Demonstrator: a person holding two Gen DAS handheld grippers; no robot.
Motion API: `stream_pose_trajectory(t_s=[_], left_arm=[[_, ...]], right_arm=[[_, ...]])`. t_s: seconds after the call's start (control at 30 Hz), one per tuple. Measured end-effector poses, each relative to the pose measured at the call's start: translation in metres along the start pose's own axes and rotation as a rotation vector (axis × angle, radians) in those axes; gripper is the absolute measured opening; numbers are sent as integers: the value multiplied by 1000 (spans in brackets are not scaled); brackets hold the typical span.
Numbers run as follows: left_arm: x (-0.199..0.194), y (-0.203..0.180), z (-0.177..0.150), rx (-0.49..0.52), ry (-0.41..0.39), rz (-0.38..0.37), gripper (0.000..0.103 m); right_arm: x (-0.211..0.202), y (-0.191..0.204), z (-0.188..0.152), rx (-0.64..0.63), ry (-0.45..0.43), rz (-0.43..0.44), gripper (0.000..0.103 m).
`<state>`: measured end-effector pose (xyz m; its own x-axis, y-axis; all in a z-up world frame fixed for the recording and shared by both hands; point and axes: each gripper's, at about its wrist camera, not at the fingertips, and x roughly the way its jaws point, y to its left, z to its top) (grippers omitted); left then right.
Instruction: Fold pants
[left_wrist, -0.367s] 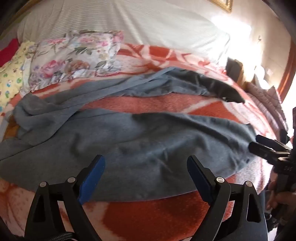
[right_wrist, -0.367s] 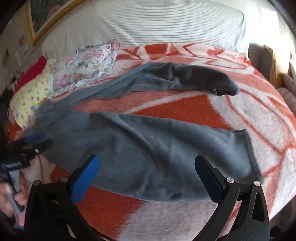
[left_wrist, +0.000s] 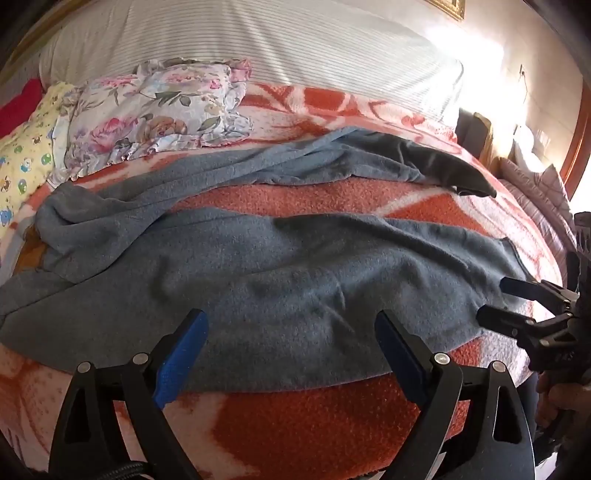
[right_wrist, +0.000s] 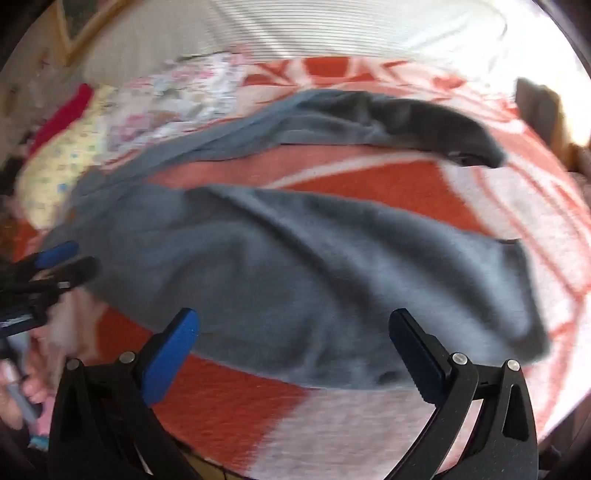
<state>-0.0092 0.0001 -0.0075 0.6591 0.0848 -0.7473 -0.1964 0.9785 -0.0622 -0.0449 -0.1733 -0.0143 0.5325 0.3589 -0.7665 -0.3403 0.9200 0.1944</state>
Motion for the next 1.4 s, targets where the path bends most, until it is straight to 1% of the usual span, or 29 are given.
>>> stream_pose_trajectory(t_s=[0.03, 0.2, 0.33, 0.4, 0.97, 1.4], left_arm=[[0, -2, -1, 3, -1, 3, 92], [-3, -9, -3, 23, -12, 18, 92], [-3, -4, -4, 38, -14, 26, 92], [-3, -2, -4, 34, -12, 26, 92], [1, -2, -7, 39, -2, 21, 92], [6, -3, -7, 36, 16, 15, 92]], right_arm=[[0, 2, -2, -6, 0, 12, 103], [7, 19, -7, -64, -3, 1, 103], [12, 25, -7, -67, -14, 3, 103], [12, 24, -7, -59, -10, 16, 103], [11, 27, -3, -72, -4, 24, 103], [9, 17, -1, -45, -4, 26, 103]])
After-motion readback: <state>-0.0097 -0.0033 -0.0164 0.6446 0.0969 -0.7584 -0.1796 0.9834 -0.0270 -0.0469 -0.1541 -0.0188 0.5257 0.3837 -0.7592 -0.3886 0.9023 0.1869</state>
